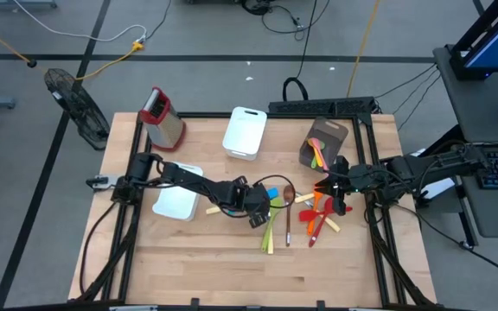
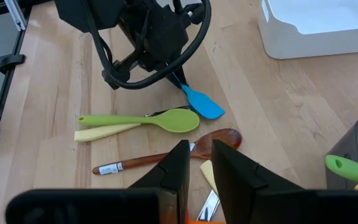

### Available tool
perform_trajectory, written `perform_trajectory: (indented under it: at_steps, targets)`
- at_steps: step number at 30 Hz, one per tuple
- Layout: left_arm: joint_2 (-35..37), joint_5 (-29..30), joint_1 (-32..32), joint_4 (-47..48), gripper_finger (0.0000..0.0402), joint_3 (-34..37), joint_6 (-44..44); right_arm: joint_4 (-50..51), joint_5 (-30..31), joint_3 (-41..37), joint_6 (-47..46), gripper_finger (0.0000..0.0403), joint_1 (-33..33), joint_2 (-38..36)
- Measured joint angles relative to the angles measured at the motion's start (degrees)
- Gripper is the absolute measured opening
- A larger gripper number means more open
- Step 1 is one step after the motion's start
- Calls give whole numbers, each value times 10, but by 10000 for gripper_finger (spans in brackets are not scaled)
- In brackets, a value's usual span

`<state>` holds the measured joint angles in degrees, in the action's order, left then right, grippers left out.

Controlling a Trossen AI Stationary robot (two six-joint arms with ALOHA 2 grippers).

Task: Pick & Place Kitchen Items
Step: Put the blue spatula into the black bin

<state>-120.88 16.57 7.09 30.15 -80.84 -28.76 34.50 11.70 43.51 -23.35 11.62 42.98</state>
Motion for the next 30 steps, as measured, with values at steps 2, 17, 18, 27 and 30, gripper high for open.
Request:
perform_trajectory:
  at_steps: [2, 17, 18, 27, 30]
  targets:
    - [0, 7, 0, 0, 3, 0, 0, 0, 0, 0, 0, 59, 0, 0]
    - [0, 19, 2, -3, 5, 0, 2, 0, 0, 0, 0, 59, 0, 0]
    - [0, 20, 2, -3, 4, 0, 2, 0, 0, 0, 0, 59, 0, 0]
    - [5, 40, 0, 1, 10, 0, 6, 0, 0, 0, 0, 59, 0, 0]
    - [6, 39, -2, 2, 4, 0, 12, 0, 0, 0, 0, 59, 0, 0]
